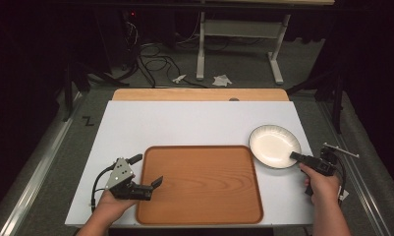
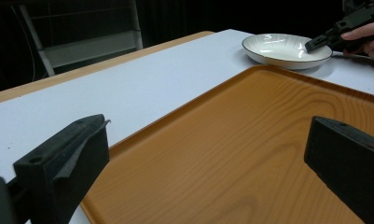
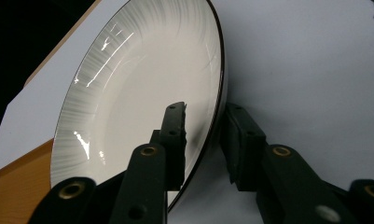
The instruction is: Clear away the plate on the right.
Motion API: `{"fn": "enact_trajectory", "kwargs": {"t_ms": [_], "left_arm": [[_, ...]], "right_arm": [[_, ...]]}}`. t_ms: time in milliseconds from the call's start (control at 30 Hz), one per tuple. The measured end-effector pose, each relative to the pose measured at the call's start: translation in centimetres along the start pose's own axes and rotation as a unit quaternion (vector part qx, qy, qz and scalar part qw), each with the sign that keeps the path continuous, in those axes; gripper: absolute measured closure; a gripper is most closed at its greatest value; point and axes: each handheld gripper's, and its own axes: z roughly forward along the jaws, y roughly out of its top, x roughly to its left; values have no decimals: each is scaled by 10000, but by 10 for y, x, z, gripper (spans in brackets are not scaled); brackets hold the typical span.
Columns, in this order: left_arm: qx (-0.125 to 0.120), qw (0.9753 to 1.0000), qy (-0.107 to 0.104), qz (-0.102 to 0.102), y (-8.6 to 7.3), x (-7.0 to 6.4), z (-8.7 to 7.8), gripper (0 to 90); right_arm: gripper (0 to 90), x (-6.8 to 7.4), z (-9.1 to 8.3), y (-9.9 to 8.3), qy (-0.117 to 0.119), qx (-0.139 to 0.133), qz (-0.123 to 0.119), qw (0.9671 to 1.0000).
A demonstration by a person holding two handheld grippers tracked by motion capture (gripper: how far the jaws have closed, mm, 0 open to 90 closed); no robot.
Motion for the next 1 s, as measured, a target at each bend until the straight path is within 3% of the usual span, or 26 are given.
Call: {"fn": "enact_trajectory", "kwargs": {"t_ms": [133, 700, 1000], "left_arm": [[3, 10000, -5, 6, 0, 0, 0, 9], [51, 10000, -1, 18, -1, 0, 0, 9], [44, 10000, 18, 14, -1, 0, 0, 9]], "right_arm": [[740, -2, 0, 0, 91, 40, 128, 9999], [806, 0, 1, -1, -75, -14, 180, 9998], [833, -2, 2, 0, 68, -89, 361, 9993]]}}
